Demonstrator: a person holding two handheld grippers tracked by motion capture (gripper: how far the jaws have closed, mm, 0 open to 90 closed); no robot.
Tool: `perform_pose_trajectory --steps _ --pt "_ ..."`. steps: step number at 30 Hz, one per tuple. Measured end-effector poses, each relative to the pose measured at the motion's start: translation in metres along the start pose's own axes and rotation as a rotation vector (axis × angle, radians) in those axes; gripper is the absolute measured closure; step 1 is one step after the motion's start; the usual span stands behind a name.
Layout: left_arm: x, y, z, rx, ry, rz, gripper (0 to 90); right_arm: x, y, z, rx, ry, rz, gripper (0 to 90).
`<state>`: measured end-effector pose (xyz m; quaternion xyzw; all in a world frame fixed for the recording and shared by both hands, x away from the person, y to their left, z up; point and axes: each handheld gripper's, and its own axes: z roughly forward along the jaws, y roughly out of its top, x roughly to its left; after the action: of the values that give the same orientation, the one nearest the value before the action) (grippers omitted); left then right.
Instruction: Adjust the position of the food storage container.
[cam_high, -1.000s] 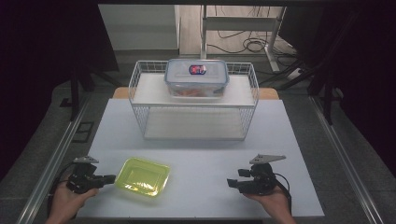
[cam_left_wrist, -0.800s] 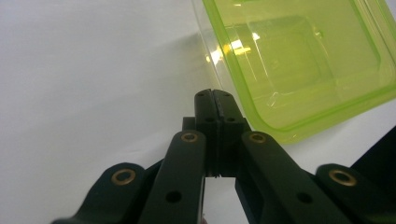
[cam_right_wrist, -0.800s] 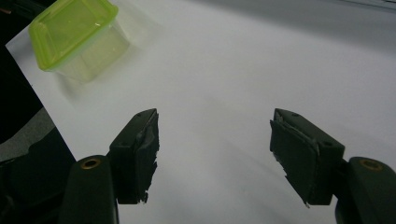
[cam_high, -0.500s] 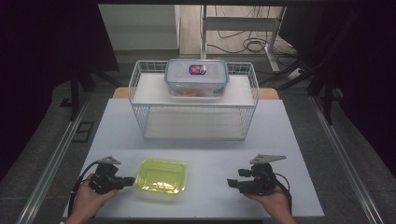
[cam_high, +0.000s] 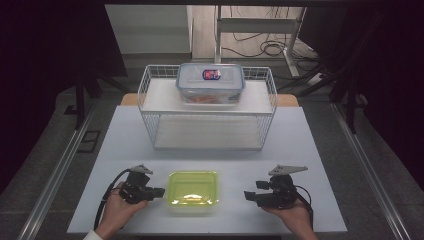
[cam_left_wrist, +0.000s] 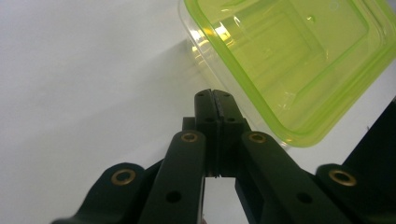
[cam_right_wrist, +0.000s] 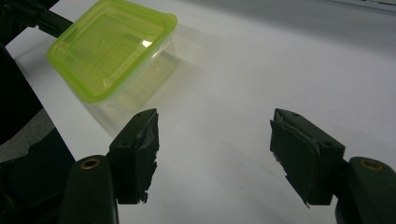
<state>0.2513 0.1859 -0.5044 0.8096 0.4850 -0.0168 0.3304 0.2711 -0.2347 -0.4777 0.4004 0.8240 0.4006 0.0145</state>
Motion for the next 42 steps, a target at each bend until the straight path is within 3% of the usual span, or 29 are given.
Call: perform_pose_trajectory --steps 10,18,23,27,29,30,31,32,35,39,42 --pt "-0.012 0.011 0.015 0.008 -0.064 -0.008 90.0 0.0 0.0 -0.001 -0.003 -0.001 0.0 32.4" --pt "-0.018 0.012 0.021 -0.005 -0.073 -0.008 90.0 -0.001 -0.001 -0.002 -0.008 -0.008 0.003 31.6" --pt "-0.011 0.008 0.009 -0.046 -0.058 -0.001 89.8 -0.001 -0.001 -0.003 -0.033 -0.015 0.012 30.2" --pt "-0.005 0.001 -0.008 -0.115 -0.067 -0.026 85.7 -0.001 -0.002 -0.004 -0.066 -0.01 0.016 28.7" --pt "-0.003 0.0 -0.015 -0.155 -0.069 -0.038 78.1 -0.003 -0.003 -0.005 -0.086 0.006 0.024 27.0" --pt "-0.002 -0.001 -0.021 -0.182 -0.084 -0.046 62.2 -0.004 -0.003 -0.005 -0.113 0.035 0.042 25.6" --pt "-0.002 -0.001 -0.021 -0.182 -0.084 -0.046 56.3 -0.004 -0.003 -0.005 -0.12 0.045 0.048 25.0" --pt "-0.002 -0.001 -0.023 -0.195 -0.102 -0.052 56.3 -0.004 -0.003 -0.005 -0.12 0.045 0.048 25.0" --pt "-0.001 -0.002 -0.027 -0.218 -0.152 -0.087 38.2 -0.003 -0.003 -0.003 -0.143 0.086 0.072 21.2" --pt "-0.002 -0.004 -0.027 -0.22 -0.155 -0.094 31.7 -0.002 -0.003 0.0 -0.145 0.116 0.088 20.3" --pt "-0.001 -0.005 -0.025 -0.22 -0.18 -0.113 30.5 -0.002 -0.003 0.002 -0.142 0.121 0.09 20.2"
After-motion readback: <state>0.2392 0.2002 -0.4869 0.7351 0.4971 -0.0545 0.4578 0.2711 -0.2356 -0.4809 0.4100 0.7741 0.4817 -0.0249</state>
